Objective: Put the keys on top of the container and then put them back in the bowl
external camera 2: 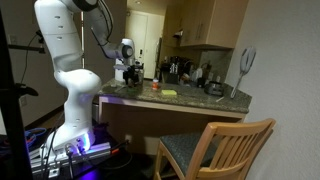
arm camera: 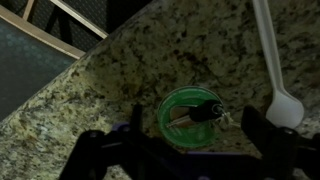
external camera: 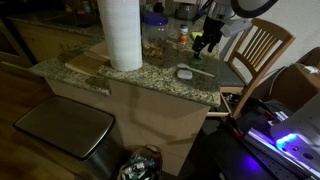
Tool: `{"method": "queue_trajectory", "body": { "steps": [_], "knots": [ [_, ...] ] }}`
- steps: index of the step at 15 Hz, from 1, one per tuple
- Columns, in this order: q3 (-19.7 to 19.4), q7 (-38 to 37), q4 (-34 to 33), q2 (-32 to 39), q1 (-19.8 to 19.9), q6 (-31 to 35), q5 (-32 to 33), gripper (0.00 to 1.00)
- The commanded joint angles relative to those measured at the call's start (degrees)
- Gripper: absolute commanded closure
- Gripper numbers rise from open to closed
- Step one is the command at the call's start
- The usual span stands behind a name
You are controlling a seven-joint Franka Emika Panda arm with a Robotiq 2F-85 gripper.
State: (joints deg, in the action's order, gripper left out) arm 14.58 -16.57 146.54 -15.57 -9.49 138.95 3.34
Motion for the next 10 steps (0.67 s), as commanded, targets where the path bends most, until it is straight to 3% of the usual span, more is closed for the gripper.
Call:
{"method": "queue_trajectory", "body": {
  "steps": [1, 3, 4, 5, 10],
  "knots": [
    [-0.1, -0.9, -0.1, 0.5, 0.2, 0.5, 0.6, 0.0],
    [-0.1, -1.8, -0.1, 1.2, 0.4, 1.1, 1.0, 0.0],
    [-0.3, -1.2, 0.0, 1.2, 0.1, 1.1, 0.2, 0.25],
    [-0.2, -1.2, 0.0, 1.2, 0.0, 1.3, 0.1, 0.26],
    [0.0, -1.5, 0.0, 1.0, 0.2, 1.3, 0.9, 0.62]
  ]
}}
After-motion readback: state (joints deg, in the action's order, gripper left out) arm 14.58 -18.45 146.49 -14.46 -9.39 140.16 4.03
